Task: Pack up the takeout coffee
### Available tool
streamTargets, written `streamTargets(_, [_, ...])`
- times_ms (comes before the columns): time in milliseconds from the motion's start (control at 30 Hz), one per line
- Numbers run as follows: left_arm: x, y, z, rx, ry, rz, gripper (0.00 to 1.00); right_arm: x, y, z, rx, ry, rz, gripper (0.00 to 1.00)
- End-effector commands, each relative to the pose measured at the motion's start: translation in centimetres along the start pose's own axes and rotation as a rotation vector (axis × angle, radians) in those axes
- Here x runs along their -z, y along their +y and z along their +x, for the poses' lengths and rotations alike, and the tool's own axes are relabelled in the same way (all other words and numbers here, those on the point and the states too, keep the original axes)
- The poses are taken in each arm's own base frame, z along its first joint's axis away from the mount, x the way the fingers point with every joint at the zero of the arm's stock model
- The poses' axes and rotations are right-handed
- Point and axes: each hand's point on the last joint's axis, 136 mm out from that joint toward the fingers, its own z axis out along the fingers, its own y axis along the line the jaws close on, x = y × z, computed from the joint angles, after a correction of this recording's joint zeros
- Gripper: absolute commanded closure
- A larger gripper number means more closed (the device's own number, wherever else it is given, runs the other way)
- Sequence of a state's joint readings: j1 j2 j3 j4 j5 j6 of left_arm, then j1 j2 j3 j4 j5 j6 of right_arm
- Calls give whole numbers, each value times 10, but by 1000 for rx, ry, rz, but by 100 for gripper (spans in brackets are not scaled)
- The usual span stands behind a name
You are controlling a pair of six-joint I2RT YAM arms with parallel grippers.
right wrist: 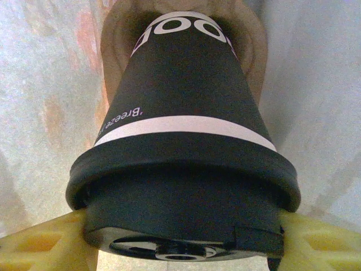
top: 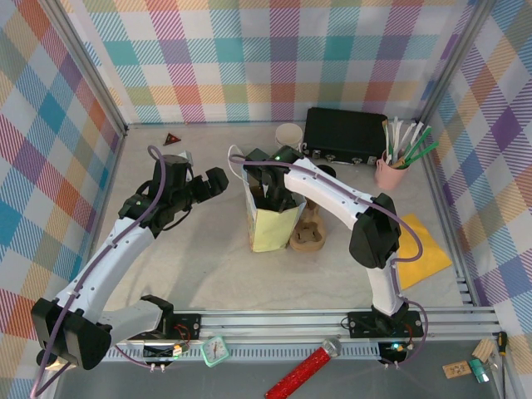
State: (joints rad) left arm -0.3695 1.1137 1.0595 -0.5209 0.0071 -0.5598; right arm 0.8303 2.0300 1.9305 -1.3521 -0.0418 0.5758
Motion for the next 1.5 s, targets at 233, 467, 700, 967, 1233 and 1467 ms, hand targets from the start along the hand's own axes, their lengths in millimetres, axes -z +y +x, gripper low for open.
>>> streamTargets(233, [6,-10,-14,4,-34,31,0,-42,-17,-20,-15,4,89,33])
streamTargets(467, [6,-10,-14,5,-35,31,0,-41,-16,-20,-15,5,87,33])
streamTargets(700, [7,-10,-15,4,-37,33,0,-42,-17,-20,-11,7,89,33])
streamTargets(967, [7,-10,-15,5,-37,33,0,-42,-16,-19,-11,9,88,33])
streamTargets(1233, [4,-9,-13,8,-32,34,0,-36,-17,-20,-13,-3,87,33])
streamTargets(1467, [6,-9,-12,8,-28,32,0,-24,-15,-20,-11,-21,80,35])
